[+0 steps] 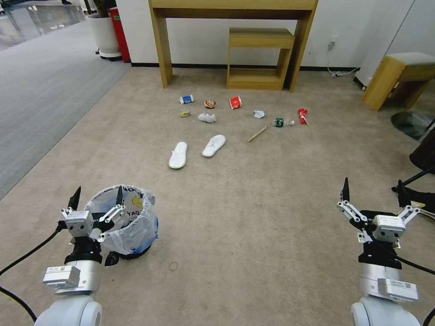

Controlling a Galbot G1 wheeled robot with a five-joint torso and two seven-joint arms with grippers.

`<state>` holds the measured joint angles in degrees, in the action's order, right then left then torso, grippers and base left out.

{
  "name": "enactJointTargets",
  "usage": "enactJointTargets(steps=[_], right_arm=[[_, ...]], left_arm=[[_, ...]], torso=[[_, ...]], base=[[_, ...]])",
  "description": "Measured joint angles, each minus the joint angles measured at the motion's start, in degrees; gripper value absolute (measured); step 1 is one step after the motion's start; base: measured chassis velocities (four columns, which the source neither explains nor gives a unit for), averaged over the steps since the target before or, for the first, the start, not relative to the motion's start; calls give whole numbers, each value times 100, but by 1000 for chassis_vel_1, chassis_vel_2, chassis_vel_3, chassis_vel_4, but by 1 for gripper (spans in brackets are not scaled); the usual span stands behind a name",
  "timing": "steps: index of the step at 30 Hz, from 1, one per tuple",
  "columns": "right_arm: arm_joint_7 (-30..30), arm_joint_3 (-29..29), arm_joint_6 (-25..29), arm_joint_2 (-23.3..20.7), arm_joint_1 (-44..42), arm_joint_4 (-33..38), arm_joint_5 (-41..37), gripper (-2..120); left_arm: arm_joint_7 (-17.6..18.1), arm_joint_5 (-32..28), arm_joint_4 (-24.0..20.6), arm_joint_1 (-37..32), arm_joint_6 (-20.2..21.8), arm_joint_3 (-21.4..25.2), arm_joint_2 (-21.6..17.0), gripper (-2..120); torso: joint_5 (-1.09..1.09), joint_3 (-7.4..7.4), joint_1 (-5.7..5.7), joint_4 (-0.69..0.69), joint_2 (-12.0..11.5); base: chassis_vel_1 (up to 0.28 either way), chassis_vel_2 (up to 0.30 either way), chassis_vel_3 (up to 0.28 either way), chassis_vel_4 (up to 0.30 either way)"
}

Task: Pick up the trash bin and place the garbage on the floor into it.

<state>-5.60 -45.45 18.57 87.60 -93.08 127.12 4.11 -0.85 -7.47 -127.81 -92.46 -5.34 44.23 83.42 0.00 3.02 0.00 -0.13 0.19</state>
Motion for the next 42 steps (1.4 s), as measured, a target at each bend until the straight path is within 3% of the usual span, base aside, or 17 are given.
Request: enactJointTargets(steps=[32, 42], right_arm=[[181, -33, 77, 41, 122, -119, 248, 100], [209, -41, 124, 54, 121, -119, 254, 100]], left_arm=[[17, -31, -31, -81, 20, -2, -27, 100], [12, 25, -44, -121, -22, -21, -18, 100]], torso=[[0, 0, 0, 0, 0], [0, -1, 0, 0, 1]], base=[[0, 0, 0, 0], [136, 137, -132, -146]])
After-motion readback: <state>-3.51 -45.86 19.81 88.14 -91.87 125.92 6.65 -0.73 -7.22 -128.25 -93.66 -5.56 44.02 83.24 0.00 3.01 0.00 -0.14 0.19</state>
